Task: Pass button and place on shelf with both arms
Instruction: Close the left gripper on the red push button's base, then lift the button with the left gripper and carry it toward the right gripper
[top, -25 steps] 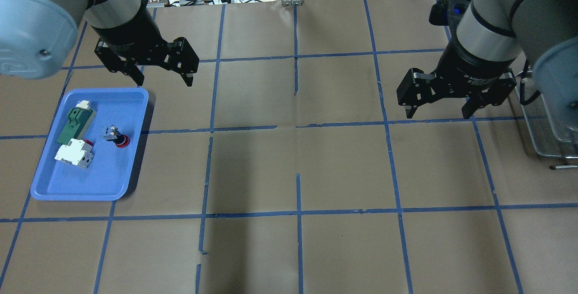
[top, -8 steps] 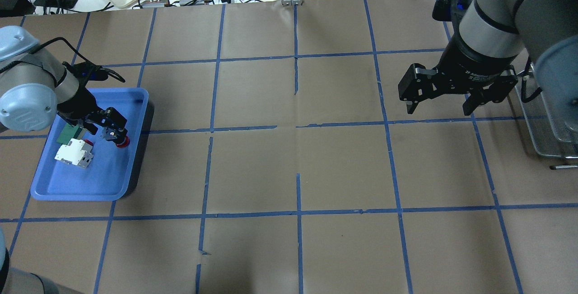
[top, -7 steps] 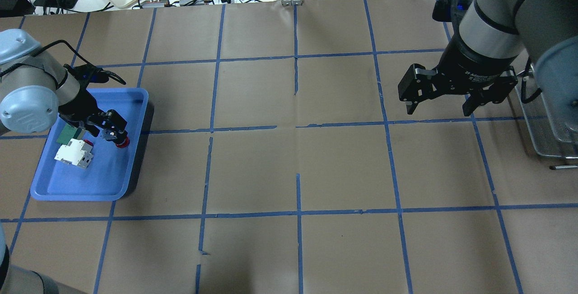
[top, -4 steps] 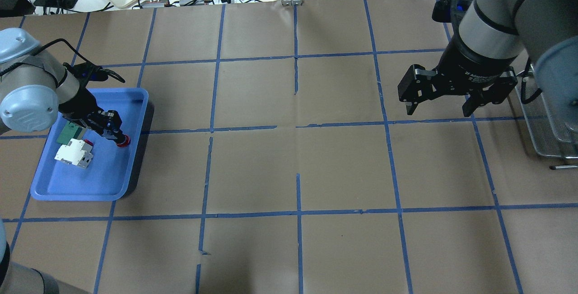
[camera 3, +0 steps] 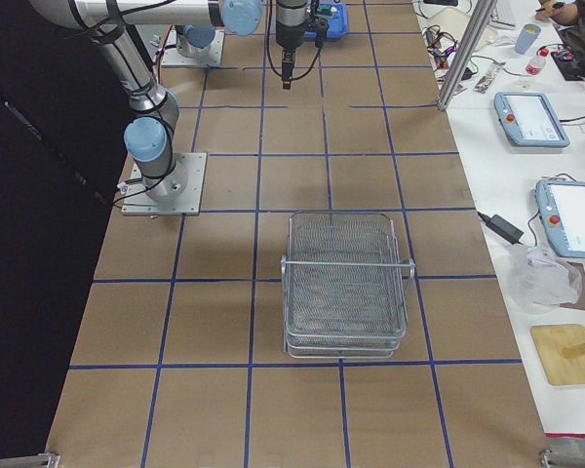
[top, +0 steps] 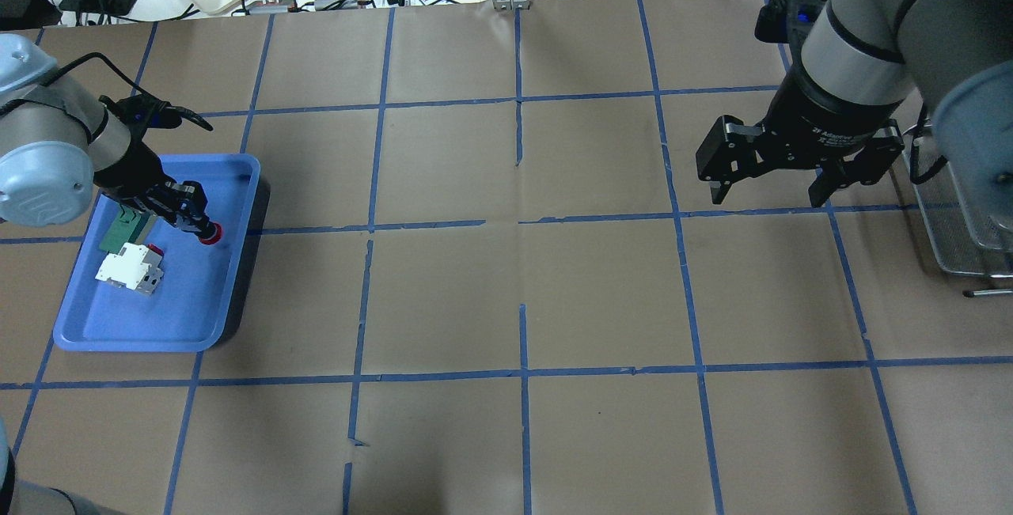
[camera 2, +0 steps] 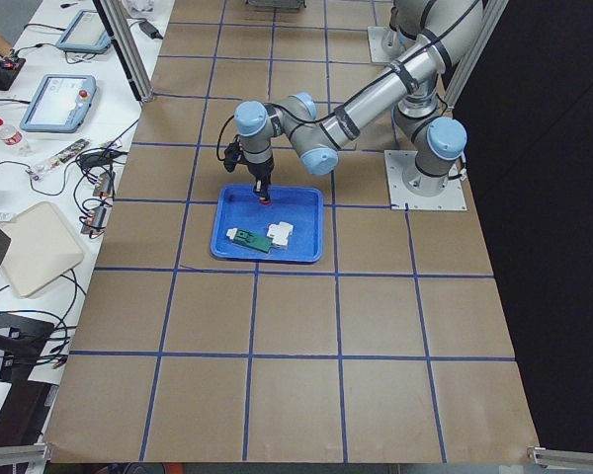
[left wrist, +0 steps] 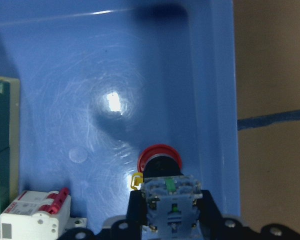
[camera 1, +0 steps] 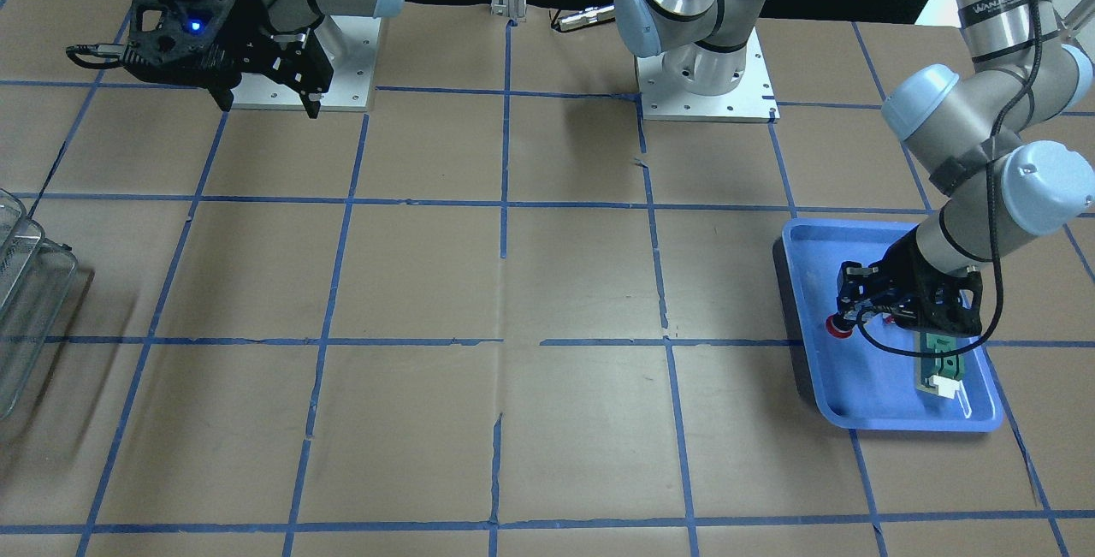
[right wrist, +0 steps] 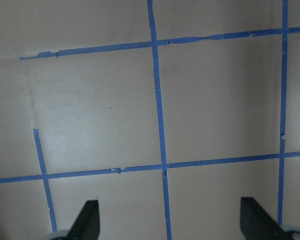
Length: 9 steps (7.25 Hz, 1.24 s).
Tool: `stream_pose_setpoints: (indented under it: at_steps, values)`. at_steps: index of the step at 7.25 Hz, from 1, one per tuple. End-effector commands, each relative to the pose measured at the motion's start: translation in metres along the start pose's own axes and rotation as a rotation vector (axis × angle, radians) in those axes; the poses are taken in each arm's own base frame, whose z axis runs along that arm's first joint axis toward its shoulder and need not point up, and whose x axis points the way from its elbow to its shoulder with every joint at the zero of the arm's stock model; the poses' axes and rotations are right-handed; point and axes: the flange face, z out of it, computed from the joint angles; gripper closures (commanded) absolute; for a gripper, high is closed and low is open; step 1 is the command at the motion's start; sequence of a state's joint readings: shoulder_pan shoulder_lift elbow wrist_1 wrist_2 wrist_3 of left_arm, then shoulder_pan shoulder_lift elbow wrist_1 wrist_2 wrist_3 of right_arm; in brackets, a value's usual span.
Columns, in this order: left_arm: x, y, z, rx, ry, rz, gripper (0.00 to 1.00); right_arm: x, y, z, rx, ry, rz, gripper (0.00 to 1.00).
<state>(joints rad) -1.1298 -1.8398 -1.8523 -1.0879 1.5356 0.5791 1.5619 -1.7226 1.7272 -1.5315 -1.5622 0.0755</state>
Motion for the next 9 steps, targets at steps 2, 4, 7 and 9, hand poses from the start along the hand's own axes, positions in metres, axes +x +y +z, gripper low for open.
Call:
stream_pose_setpoints:
  at_steps: [2,4,7,9]
  values:
    - [0.083,-0.015,-0.050,0.092,0.244,-0.071,1.00,0.003,-0.006,0.002,0.004,-0.001,0.079,0.00]
    - [0.188,-0.029,-0.055,0.092,0.409,-0.148,1.00,0.021,-0.027,0.005,-0.024,-0.108,0.274,0.00]
    - [0.261,-0.038,-0.049,0.095,0.664,-0.223,1.00,0.053,-0.048,-0.003,-0.122,-0.508,0.633,0.00]
    - [0.324,-0.038,-0.060,0.110,0.806,-0.216,1.00,0.057,-0.063,-0.002,-0.206,-0.642,0.815,0.00]
